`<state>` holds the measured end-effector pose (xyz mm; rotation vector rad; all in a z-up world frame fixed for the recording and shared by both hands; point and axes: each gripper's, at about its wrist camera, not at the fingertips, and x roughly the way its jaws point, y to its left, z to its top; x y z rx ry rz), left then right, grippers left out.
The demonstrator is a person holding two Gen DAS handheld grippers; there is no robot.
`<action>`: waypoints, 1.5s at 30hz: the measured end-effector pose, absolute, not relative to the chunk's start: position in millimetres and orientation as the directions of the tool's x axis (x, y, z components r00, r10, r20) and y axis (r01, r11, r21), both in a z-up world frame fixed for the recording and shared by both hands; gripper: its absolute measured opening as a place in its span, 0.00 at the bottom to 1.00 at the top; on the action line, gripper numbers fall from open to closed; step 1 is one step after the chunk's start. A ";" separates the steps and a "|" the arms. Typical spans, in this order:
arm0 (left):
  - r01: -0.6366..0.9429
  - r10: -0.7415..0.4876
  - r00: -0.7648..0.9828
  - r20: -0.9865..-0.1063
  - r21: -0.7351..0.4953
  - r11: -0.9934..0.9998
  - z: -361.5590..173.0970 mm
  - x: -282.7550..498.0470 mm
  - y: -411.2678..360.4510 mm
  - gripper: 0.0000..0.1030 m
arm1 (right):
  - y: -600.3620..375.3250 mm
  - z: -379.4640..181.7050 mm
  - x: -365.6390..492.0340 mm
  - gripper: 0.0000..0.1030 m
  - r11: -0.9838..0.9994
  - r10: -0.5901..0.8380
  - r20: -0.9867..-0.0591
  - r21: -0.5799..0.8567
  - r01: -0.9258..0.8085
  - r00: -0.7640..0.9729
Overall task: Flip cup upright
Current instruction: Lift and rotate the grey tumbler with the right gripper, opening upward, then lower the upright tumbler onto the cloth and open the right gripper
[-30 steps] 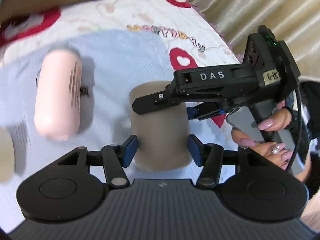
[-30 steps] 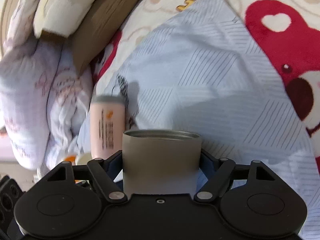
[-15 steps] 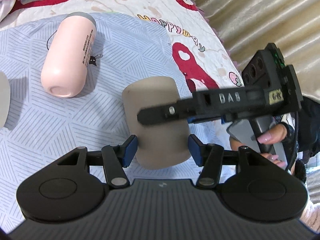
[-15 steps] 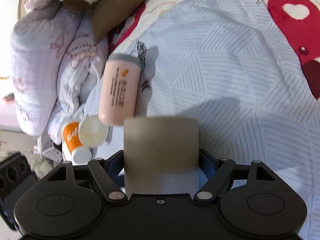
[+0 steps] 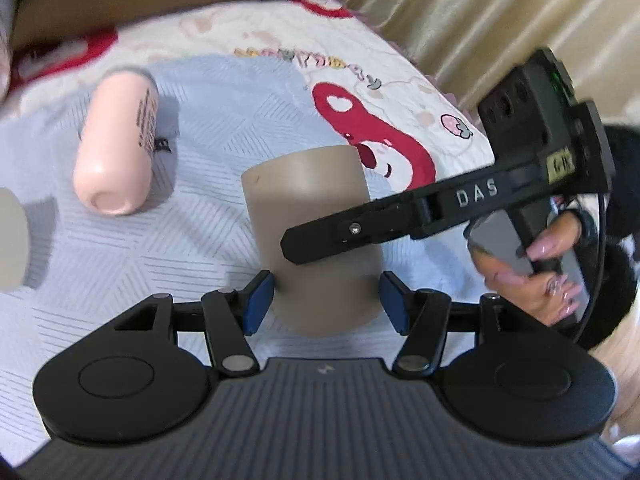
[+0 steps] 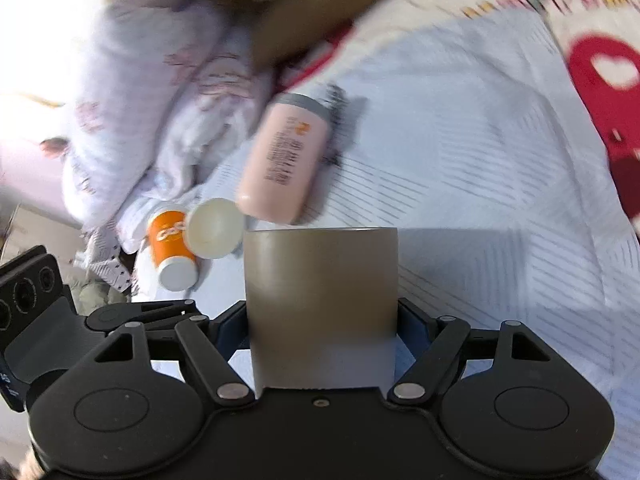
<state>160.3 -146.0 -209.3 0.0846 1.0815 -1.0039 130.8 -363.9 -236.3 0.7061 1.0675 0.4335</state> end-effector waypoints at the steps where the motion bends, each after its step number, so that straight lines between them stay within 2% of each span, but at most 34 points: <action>1: 0.721 -0.639 0.112 -0.761 -0.380 0.579 -206.8 155.7 -142.3 0.56 | -362.2 -235.1 130.1 0.79 0.703 0.643 -0.634 0.711 -0.005 0.430; 10: 0.728 -0.652 0.252 -0.715 -0.303 0.614 -199.6 123.0 -97.2 0.55 | -322.5 -221.0 124.1 0.79 0.712 0.667 -0.608 0.691 -0.127 0.431; 15: 0.740 -0.650 0.353 -0.673 -0.224 0.634 -194.8 110.1 -76.7 0.55 | -300.9 -214.2 120.5 0.79 0.709 0.673 -0.557 0.672 -0.211 0.487; 24: 0.781 -0.630 0.494 -0.599 -0.013 0.624 -202.0 97.6 -73.5 0.52 | -266.1 -199.8 112.1 0.79 0.818 0.559 -0.536 0.480 -0.317 0.632; 32: 0.762 -0.621 0.532 -0.576 0.005 0.648 -211.1 104.5 -72.2 0.52 | -243.5 -203.5 109.2 0.79 0.882 0.471 -0.552 0.303 -0.360 0.689; 39: 0.724 -0.586 0.603 -0.542 0.063 0.687 -216.7 107.9 -70.7 0.52 | -236.3 -207.3 120.0 0.79 0.887 0.463 -0.500 0.253 -0.387 0.732; 45: 0.722 -0.556 0.616 -0.558 0.118 0.681 -229.1 108.4 -76.0 0.52 | -231.2 -219.5 124.6 0.79 0.888 0.460 -0.499 0.232 -0.398 0.735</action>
